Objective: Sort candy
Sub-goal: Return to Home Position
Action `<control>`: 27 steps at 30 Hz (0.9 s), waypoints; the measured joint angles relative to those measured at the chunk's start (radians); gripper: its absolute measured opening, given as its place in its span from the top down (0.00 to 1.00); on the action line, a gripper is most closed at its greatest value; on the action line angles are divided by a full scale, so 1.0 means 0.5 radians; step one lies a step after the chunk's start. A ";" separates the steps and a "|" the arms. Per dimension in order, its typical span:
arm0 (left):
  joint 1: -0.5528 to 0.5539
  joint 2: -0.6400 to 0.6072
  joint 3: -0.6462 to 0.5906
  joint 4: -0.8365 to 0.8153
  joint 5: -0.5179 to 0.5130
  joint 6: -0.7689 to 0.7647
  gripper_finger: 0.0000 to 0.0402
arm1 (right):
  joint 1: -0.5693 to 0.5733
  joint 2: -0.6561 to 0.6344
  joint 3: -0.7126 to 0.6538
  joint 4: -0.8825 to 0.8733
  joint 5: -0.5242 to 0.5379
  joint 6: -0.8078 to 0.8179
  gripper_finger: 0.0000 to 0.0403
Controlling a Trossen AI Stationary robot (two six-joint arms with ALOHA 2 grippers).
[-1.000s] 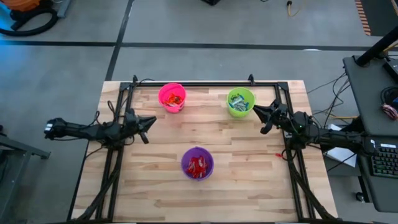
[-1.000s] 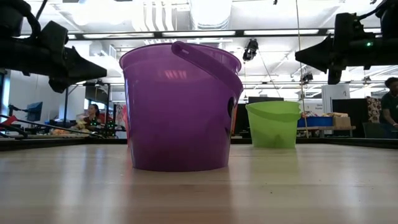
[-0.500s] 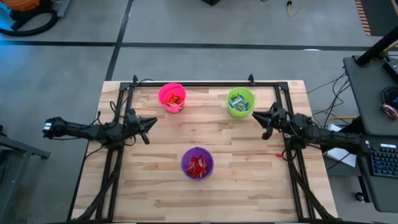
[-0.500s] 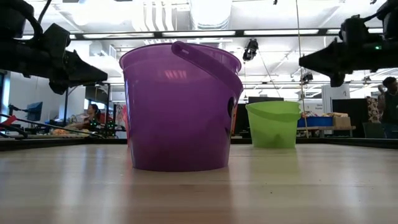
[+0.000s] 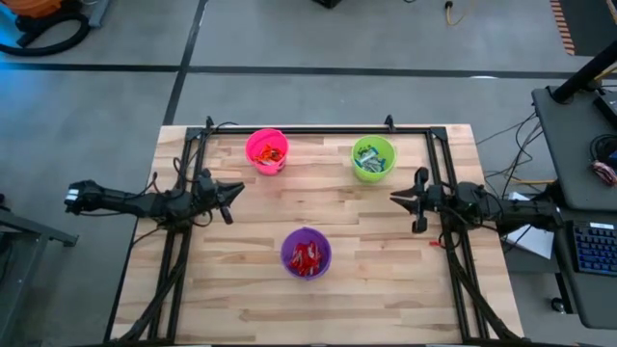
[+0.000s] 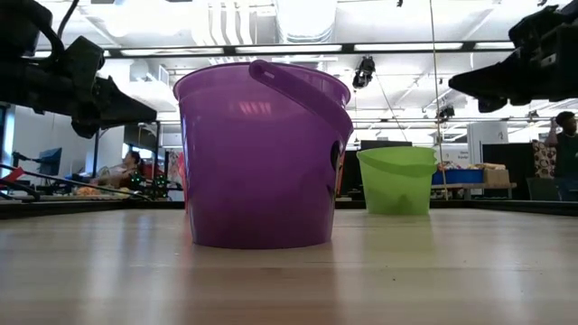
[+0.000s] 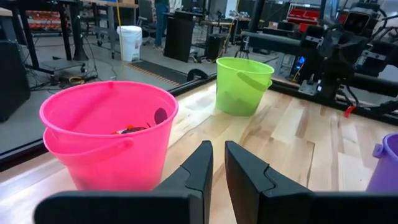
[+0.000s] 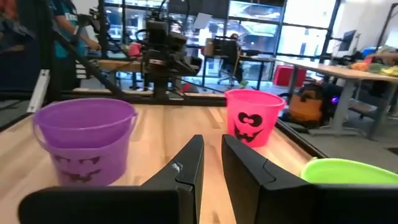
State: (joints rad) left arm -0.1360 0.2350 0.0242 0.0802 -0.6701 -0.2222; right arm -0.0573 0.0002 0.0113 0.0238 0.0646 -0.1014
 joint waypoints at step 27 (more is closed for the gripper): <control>0.000 0.039 0.000 0.004 0.001 0.000 0.93 | 0.058 0.030 -0.001 0.015 0.013 0.399 0.87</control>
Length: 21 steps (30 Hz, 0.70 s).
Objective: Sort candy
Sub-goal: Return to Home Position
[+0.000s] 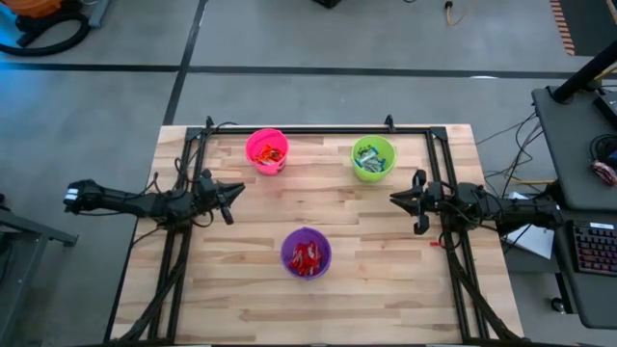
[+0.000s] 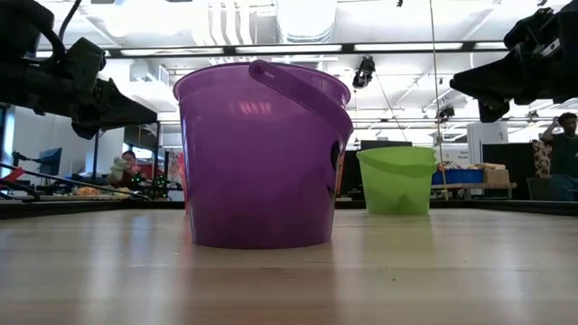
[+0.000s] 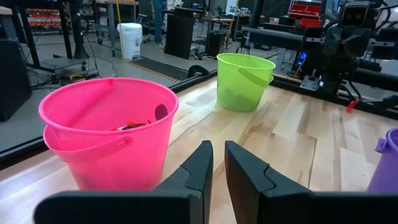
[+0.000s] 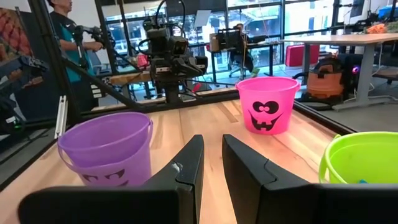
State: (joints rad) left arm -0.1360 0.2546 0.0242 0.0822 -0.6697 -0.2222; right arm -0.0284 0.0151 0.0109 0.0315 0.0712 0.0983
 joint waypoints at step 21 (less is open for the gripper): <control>0.000 0.002 0.000 0.000 0.000 0.000 0.93 | 0.000 0.001 0.021 0.000 0.004 0.013 0.87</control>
